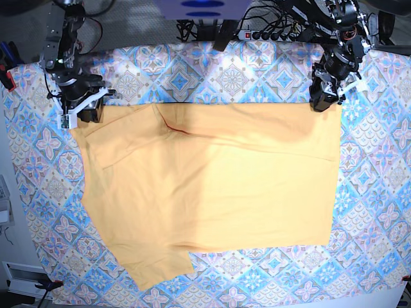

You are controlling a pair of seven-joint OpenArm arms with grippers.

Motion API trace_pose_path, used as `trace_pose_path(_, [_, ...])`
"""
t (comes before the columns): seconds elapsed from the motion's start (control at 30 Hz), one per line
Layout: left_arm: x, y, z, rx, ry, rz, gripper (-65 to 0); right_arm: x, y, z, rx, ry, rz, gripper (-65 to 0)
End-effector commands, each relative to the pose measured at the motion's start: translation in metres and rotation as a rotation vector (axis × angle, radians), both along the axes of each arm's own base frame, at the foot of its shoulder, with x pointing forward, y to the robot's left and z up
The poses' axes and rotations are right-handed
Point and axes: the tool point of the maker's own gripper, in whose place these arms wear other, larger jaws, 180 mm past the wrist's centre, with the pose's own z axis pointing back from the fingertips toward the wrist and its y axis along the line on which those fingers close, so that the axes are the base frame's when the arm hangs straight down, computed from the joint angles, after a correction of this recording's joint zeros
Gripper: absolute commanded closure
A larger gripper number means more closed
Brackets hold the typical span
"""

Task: Fold the T-shirt properly
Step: 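Drag the shirt edge with both grippers toward the robot base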

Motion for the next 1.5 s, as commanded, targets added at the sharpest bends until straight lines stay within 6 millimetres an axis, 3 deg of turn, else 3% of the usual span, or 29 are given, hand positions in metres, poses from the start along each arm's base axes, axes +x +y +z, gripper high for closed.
trace_pose_path(0.0, [0.008, 0.006, 0.003, 0.036, -0.002, -0.01, -28.5, 0.009, -0.001, 0.012, -0.004, -0.05, 0.006, -15.0])
trace_pose_path(0.17, [0.029, 0.005, 0.006, 0.074, -0.019, -0.035, -27.7, 0.007, -0.002, 0.012, -0.005, -0.047, 0.004, -15.0])
trace_pose_path(0.27, [0.041, 0.003, 0.011, 0.071, -0.043, -0.041, -21.6, 0.006, -0.001, 0.011, -0.002, -0.044, 0.003, -15.2])
trace_pose_path(0.37, [0.042, 0.002, 0.012, 0.066, -0.046, -0.043, -14.2, -0.004, 0.0, 0.005, 0.017, -0.025, -0.01, -15.3])
trace_pose_path(0.57, [0.036, 0.001, 0.009, 0.065, -0.034, -0.047, -13.1, -0.012, 0.008, 0.009, 0.161, -0.041, -0.062, -16.9])
trace_pose_path(0.67, [0.032, 0.001, 0.008, 0.065, -0.027, -0.047, -11.4, -0.015, 0.002, 0.01, 0.232, -0.042, -0.12, -22.7])
trace_pose_path(0.83, [0.033, 0.002, 0.008, 0.066, -0.027, -0.048, 0.0, -0.021, -0.015, 0.006, 0.333, -0.029, -0.219, -26.8])
trace_pose_path(1.03, [0.033, -0.002, 0.008, 0.054, -0.026, -0.063, 0.0, -0.022, -0.028, -0.015, 0.484, -0.018, -0.351, -26.8])
trace_pose_path(1.47, [0.031, -0.001, 0.008, 0.055, -0.023, -0.064, 0.0, -0.008, -0.034, -0.045, 0.543, 0.022, -0.425, -26.8])
